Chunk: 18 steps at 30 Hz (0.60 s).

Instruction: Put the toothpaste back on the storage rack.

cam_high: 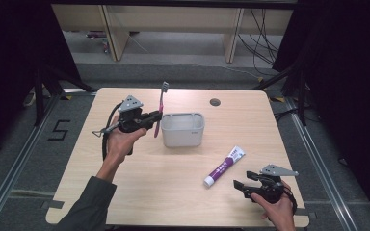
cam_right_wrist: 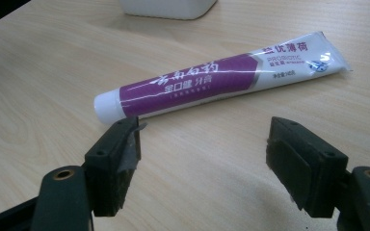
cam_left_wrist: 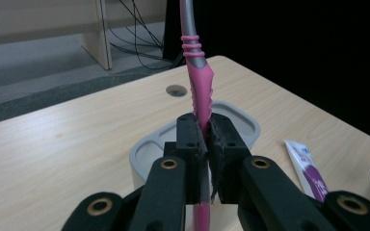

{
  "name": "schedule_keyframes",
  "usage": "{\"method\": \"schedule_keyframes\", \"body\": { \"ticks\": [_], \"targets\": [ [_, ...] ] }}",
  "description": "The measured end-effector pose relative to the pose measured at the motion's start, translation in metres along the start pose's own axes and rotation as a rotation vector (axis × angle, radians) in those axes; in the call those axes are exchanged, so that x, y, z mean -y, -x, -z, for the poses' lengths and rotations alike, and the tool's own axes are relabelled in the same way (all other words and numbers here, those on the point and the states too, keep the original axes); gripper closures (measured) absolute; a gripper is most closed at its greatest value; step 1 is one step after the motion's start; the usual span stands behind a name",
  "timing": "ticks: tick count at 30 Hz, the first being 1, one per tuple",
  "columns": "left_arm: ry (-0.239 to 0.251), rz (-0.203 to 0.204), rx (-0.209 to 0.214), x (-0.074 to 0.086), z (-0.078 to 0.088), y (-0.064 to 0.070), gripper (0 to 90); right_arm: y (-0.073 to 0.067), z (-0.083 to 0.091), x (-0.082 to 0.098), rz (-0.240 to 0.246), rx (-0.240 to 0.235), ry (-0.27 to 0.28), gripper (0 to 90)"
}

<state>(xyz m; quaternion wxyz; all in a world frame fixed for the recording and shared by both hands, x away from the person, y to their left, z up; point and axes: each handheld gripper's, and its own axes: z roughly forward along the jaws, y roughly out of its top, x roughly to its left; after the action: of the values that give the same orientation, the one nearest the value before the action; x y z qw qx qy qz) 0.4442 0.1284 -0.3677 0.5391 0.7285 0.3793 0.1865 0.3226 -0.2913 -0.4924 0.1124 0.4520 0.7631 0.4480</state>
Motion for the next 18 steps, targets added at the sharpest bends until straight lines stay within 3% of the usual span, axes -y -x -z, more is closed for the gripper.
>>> {"method": "schedule_keyframes", "body": {
  "ticks": [5,6,8,9,11,12,18],
  "targets": [
    [0.035,0.008,-0.015,-0.004,-0.013,-0.001,83.2,0.000,0.000,0.000,-0.006,-0.004,-0.003,29.0],
    [0.046,0.012,-0.023,-0.006,-0.018,-0.002,83.2,-0.003,0.001,0.000,-0.035,-0.005,-0.011,29.0],
    [0.052,0.018,-0.027,-0.006,-0.020,-0.002,83.2,-0.003,0.001,0.000,-0.041,-0.007,-0.014,29.0],
    [0.060,0.019,-0.032,-0.007,-0.023,-0.003,83.2,-0.001,0.000,0.000,-0.016,-0.004,-0.005,29.0],
    [0.075,0.025,-0.046,-0.008,-0.029,-0.005,83.2,-0.003,0.001,0.000,-0.032,-0.005,-0.010,29.0],
    [0.075,0.025,-0.046,-0.008,-0.029,-0.005,83.2,0.000,0.000,0.000,0.003,-0.003,0.000,29.0],
    [0.093,0.029,-0.078,-0.006,-0.040,-0.010,83.2,0.000,0.000,0.000,0.002,-0.007,0.001,29.0]
  ]
}}
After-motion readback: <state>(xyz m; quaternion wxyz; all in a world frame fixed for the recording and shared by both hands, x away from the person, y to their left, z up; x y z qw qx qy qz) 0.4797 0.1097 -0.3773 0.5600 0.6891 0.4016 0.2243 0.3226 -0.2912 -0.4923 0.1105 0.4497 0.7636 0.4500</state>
